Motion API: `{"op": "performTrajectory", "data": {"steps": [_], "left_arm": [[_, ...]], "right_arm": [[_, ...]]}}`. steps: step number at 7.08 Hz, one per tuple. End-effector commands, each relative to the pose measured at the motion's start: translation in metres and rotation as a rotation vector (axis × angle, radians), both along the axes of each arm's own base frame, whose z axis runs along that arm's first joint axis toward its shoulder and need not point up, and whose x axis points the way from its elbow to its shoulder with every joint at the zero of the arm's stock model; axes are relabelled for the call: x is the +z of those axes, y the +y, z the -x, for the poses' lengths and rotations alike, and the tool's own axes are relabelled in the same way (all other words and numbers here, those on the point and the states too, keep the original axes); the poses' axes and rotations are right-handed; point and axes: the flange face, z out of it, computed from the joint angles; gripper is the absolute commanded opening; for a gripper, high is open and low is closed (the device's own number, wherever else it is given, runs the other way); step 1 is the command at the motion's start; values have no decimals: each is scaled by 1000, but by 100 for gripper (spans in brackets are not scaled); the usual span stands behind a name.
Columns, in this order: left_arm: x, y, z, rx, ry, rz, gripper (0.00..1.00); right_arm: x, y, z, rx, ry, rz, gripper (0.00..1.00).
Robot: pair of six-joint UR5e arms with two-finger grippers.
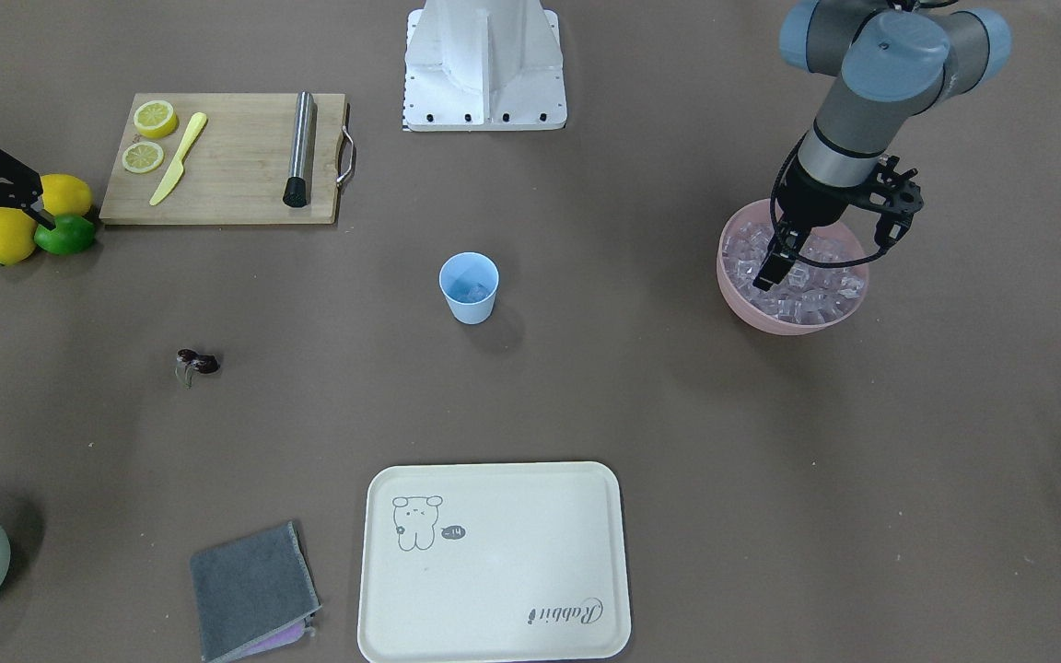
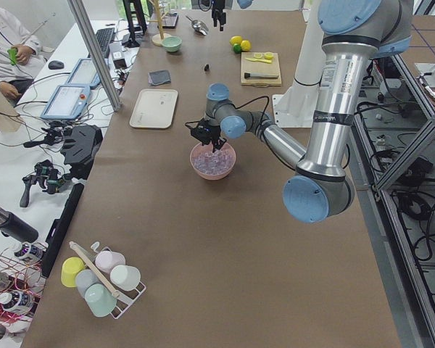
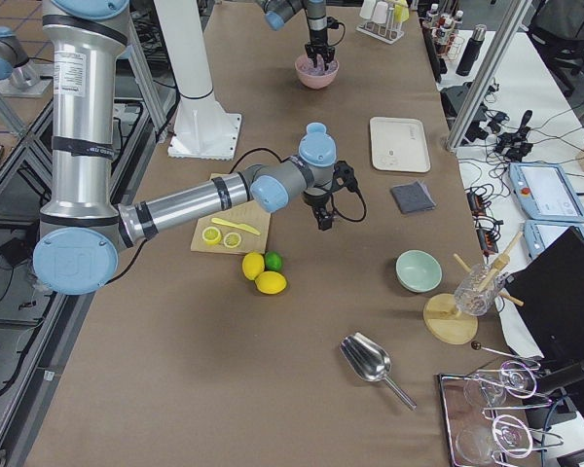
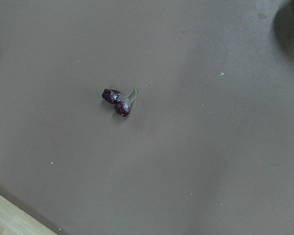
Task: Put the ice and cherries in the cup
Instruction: 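Lower the left gripper into the ice and grasp a third cube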
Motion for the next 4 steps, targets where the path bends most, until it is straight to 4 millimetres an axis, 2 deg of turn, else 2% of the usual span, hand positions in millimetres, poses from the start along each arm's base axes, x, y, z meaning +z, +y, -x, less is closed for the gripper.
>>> {"op": "performTrajectory", "data": {"steps": [1, 4], "left_arm": [[1, 8, -8, -8, 7, 30, 63], [11, 14, -12, 1, -12, 34, 63]], "right_arm": [[-5, -4, 2, -1, -6, -5, 99], [-7, -4, 1, 2, -8, -5, 99]]}}
